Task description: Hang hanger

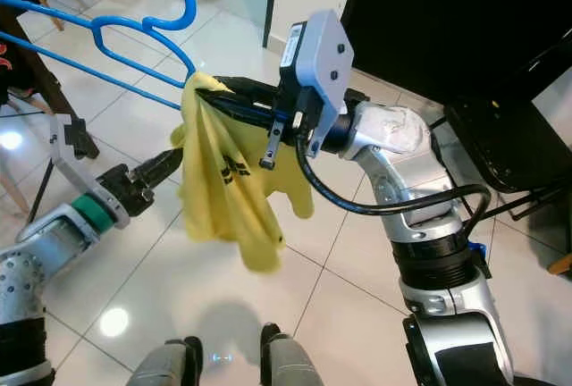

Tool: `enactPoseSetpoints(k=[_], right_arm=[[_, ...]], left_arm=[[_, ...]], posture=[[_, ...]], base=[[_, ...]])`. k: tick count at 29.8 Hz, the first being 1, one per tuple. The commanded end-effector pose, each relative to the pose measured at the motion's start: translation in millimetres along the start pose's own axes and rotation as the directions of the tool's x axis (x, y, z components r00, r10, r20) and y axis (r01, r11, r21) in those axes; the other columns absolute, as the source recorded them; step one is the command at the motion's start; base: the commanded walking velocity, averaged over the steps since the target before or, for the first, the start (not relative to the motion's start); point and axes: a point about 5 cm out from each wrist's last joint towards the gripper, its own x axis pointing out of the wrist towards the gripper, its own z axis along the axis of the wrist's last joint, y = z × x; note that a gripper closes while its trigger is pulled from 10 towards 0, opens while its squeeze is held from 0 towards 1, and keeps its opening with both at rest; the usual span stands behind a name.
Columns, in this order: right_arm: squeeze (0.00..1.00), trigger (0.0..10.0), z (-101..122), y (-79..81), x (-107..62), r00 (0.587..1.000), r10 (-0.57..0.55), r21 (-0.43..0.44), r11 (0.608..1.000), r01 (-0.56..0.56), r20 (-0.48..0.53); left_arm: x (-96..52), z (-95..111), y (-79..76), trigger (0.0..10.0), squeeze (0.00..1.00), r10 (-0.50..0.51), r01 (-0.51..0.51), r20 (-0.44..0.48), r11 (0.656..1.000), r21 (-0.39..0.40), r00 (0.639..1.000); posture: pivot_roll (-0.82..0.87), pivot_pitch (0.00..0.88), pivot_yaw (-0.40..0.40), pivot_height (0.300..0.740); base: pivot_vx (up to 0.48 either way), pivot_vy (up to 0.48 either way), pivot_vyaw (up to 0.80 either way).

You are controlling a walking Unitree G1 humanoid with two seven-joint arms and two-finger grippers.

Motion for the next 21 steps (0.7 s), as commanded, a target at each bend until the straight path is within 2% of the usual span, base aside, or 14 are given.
enactPoseSetpoints(k=[1, 3, 6, 11, 15, 20, 21], right_arm=[[0.0, 0.0, 14.8, 5.2, 2.1, 0.997, 0.058, -0.03, 0.998, -0.057, 0.048], [0.0, 0.0, 20.0, 11.0, 3.1, 0.992, 0.111, -0.032, 0.993, -0.11, 0.054], [0.0, 0.0, 22.2, 13.2, 4.4, 0.99, 0.134, -0.037, 0.991, -0.132, 0.053], [0.0, 0.0, 23.2, 14.1, 5.1, 0.988, 0.144, -0.037, 0.989, -0.142, 0.052], [0.0, 0.0, 24.2, 12.8, 6.5, 0.989, 0.142, -0.04, 0.989, -0.14, 0.05], [0.0, 0.0, 24.7, 12.7, 6.4, 0.989, 0.141, -0.038, 0.99, -0.139, 0.049], [0.0, 0.0, 21.6, 8.5, 3.8, 0.993, 0.119, -0.042, 0.992, -0.118, 0.026]], left_arm=[[2.0, 1.1, -0.3, 10.0, 0.0, -0.004, 0.004, 0.018, 0.999, -0.036, 1.0], [7.6, 7.7, -5.6, 10.0, 0.0, -0.027, 0.033, 0.074, 0.996, -0.081, 0.997], [11.5, 13.0, -10.8, 10.0, 0.0, -0.045, 0.056, 0.109, 0.993, -0.1, 0.993], [13.8, 15.6, -13.0, 10.0, 0.0, -0.052, 0.065, 0.12, 0.992, -0.111, 0.991], [15.9, 5.8, -13.3, 9.7, 0.0, -0.038, 0.042, 0.05, 0.995, -0.092, 0.998], [15.8, 4.1, -12.7, 9.7, 0.0, -0.032, 0.035, 0.037, 0.995, -0.091, 0.999], [5.9, -2.3, -15.7, 10.0, 0.0, -0.049, 0.05, 0.01, 0.994, -0.101, 0.999]], posture=[[-0.01, 0.148, -0.003, 0.74], [-0.02, 0.148, -0.003, 0.74], [-0.02, 0.15, -0.004, 0.74], [-0.02, 0.15, -0.005, 0.74], [-0.02, 0.152, -0.005, 0.74], [-0.02, 0.152, -0.005, 0.74], [-0.02, 0.155, -0.006, 0.74]], base=[[0.0, 0.0, 0.0], [0.0, 0.0, 0.0], [0.0, 0.0, 0.0], [0.0, 0.0, 0.0], [0.0, 0.0, 0.0], [0.0, 0.0, 0.0], [0.0, 0.0, 0.0]])
